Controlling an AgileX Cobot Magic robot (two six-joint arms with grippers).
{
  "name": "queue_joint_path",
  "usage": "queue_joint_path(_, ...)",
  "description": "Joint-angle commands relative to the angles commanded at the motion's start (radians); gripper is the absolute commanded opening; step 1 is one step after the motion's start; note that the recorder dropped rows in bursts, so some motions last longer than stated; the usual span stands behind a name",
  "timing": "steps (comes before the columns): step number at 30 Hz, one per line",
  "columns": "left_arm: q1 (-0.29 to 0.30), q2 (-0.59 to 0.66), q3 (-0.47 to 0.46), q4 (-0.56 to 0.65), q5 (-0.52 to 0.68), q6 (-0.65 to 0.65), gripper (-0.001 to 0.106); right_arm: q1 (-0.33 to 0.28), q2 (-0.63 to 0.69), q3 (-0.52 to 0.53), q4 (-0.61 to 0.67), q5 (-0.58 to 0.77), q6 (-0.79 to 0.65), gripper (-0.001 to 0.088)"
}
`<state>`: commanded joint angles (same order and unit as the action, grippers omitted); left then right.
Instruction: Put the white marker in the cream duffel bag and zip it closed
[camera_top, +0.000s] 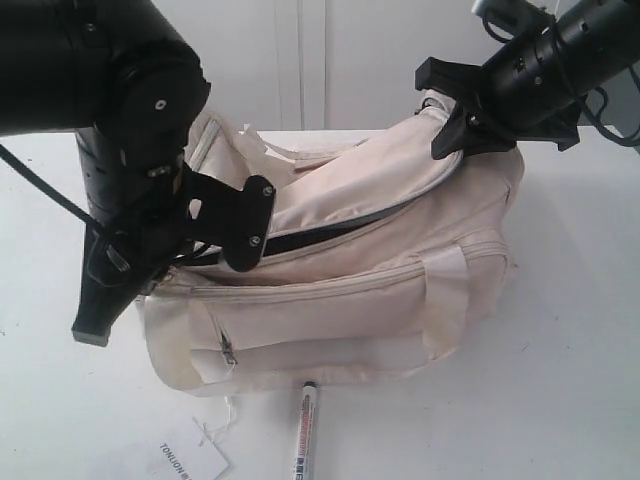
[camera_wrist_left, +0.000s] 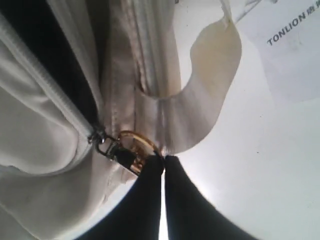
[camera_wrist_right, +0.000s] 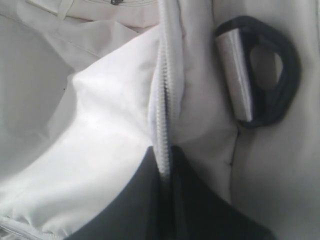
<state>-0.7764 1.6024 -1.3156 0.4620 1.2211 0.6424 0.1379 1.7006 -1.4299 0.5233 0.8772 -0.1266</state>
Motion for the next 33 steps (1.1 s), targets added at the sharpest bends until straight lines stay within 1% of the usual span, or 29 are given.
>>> queue_joint_path(4,0.037,0.000,0.000,0.045,0.000,0.000,0.000,0.000,0.000,0.000,-0.004,0.000,0.000,0.0000)
queue_joint_path(8,0.076,0.000,0.000,0.056,0.000,0.000,0.000,0.000,0.000,0.000,-0.049,0.000,0.000,0.0000)
queue_joint_path(10,0.087,0.000,0.000,0.055,0.000,0.000,0.000,0.000,0.000,0.000,-0.055,0.000,0.000,0.0000)
queue_joint_path(14,0.087,0.000,0.000,0.053,0.000,0.000,0.000,-0.014,0.000,0.000,-0.070,-0.002,0.002,0.0000)
queue_joint_path(20,0.087,-0.012,0.000,0.048,0.000,0.000,0.000,-0.061,0.000,0.000,-0.080,0.013,-0.001,0.0000)
queue_joint_path(23,0.087,-0.027,0.000,0.048,-0.009,0.000,0.000,-0.077,0.000,0.000,-0.111,0.027,-0.003,0.0000)
queue_joint_path(27,0.087,-0.038,0.000,0.051,-0.040,0.005,0.000,-0.081,0.000,0.000,-0.170,0.044,-0.003,0.0000)
queue_joint_path(33,0.089,-0.038,0.000,0.057,-0.040,0.007,0.000,-0.101,0.000,0.000,-0.179,0.047,-0.003,0.0000)
